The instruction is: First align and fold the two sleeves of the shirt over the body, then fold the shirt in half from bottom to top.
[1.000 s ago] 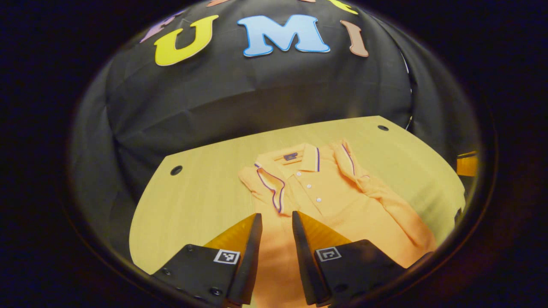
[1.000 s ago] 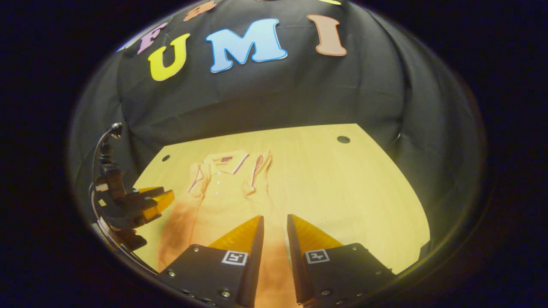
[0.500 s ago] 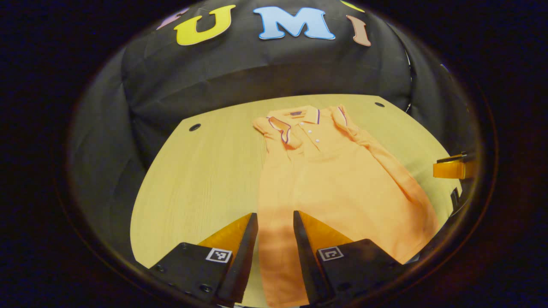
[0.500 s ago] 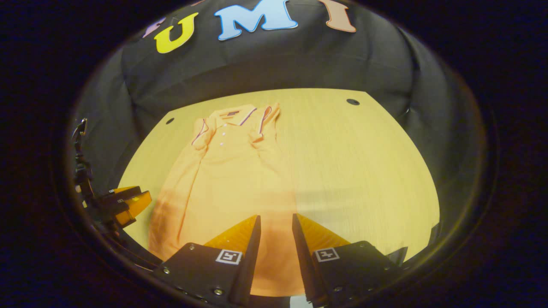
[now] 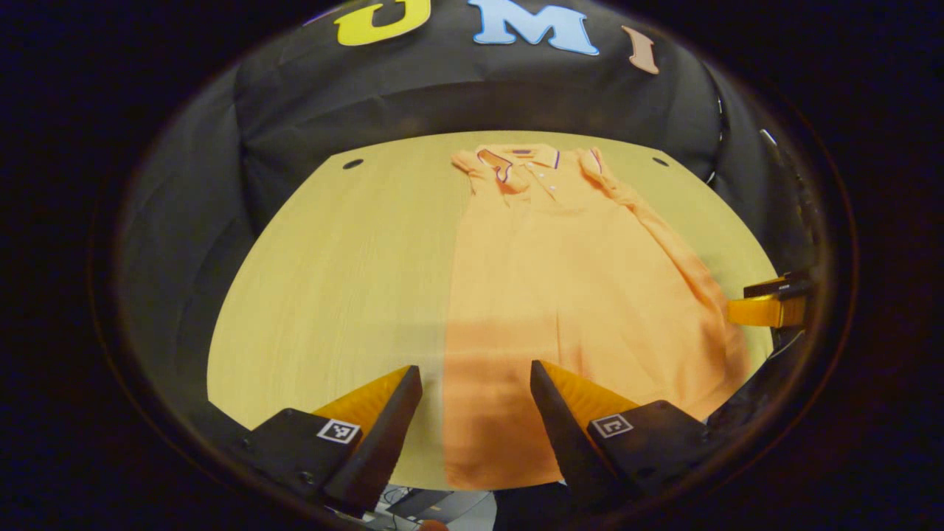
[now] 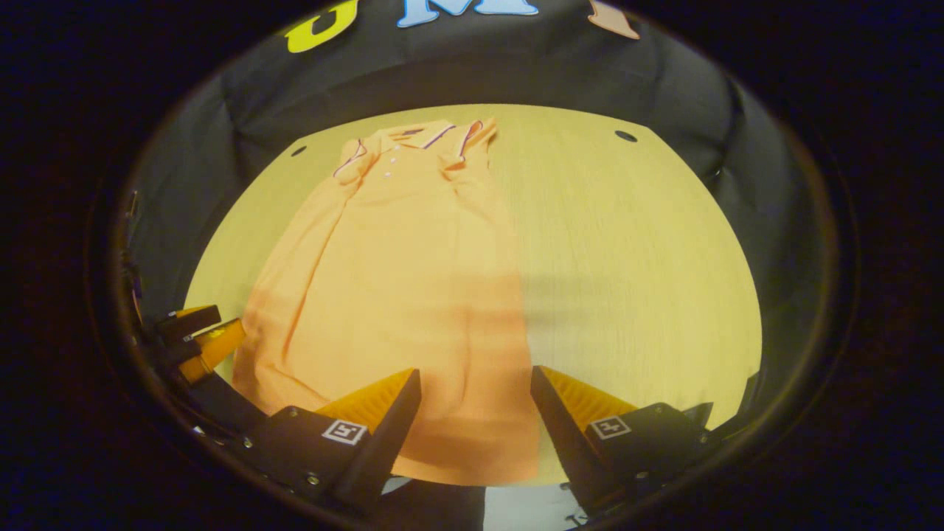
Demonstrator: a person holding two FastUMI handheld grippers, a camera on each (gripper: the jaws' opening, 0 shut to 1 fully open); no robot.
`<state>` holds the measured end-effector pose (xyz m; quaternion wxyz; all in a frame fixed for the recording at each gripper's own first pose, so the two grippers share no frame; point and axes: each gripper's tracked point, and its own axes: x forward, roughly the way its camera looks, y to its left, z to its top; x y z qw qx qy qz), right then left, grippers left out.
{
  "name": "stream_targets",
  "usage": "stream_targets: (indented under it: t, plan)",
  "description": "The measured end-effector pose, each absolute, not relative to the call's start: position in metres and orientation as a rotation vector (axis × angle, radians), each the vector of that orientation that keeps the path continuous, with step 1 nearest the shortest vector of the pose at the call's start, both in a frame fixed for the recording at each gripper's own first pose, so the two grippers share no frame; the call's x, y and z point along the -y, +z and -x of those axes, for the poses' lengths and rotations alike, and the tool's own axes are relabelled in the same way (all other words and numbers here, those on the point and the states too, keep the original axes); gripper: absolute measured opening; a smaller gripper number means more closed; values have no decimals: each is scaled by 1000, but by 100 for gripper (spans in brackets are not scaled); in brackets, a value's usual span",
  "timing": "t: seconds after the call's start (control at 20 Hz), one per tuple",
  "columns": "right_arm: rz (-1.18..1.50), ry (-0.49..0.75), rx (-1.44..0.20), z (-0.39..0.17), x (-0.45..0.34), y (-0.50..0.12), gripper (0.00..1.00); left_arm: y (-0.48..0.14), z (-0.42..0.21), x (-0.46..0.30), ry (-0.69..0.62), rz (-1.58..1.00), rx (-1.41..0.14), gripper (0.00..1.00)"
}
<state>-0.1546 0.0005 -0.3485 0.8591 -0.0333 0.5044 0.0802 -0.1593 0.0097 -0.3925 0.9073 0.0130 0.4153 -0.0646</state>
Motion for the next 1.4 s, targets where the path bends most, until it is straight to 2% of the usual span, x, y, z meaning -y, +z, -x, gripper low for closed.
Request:
stream_targets:
  t: [0.15, 0.35, 0.45, 0.5, 0.65, 0.75, 0.8, 0.9, 0.95, 1.0, 1.05, 1.1, 1.2, 1.25, 1.35, 1.4]
  plan:
    - [104, 163, -1087, 162, 1, -358, 94, -407, 167, -11, -126, -43, -892, 98]
    - [120, 163, -1122, 172, 1, -370, 95, -423, 176, -13, -112, -77, -920, 100]
    - [124, 161, -1139, 176, 2, -376, 95, -422, 176, -13, -109, -77, -910, 97]
    - [120, 157, -1160, 180, 2, -381, 97, -421, 173, -12, -107, -73, -894, 100]
    - [156, 152, -1158, 181, 2, -382, 96, -422, 172, -7, -111, -18, -872, 100]
    - [157, 153, -1153, 180, 2, -381, 97, -423, 171, -5, -109, 20, -859, 97]
    - [153, 151, -1159, 180, 3, -380, 97, -422, 172, -1, -131, 4, -852, 100]
    - [158, 157, -1178, 180, 1, -381, 96, -422, 173, 9, -161, -37, -837, 84]
    - [165, 165, -1178, 176, 0, -383, 95, -423, 171, 12, -171, -30, -839, 73]
    - [171, 168, -1189, 177, 1, -381, 77, -421, 171, 16, -179, -15, -834, 73]
    - [169, 172, -1193, 176, -1, -381, 75, -421, 171, 15, -181, -24, -840, 57]
    - [160, 166, -1184, 174, -1, -380, 72, -421, 171, 19, -198, -19, -836, 57]
    - [151, 159, -1188, 174, -1, -380, 32, -420, 166, 19, -176, -22, -834, 18]
    - [150, 177, -1193, 175, -4, -379, 32, -422, 168, 18, -170, -28, -850, 10]
    - [128, 160, -1184, 172, -5, -379, 3, -421, 165, 19, -151, -30, -872, 8]
    - [135, 168, -1185, 173, -5, -378, 3, -419, 164, 19, -147, -21, -879, 7]
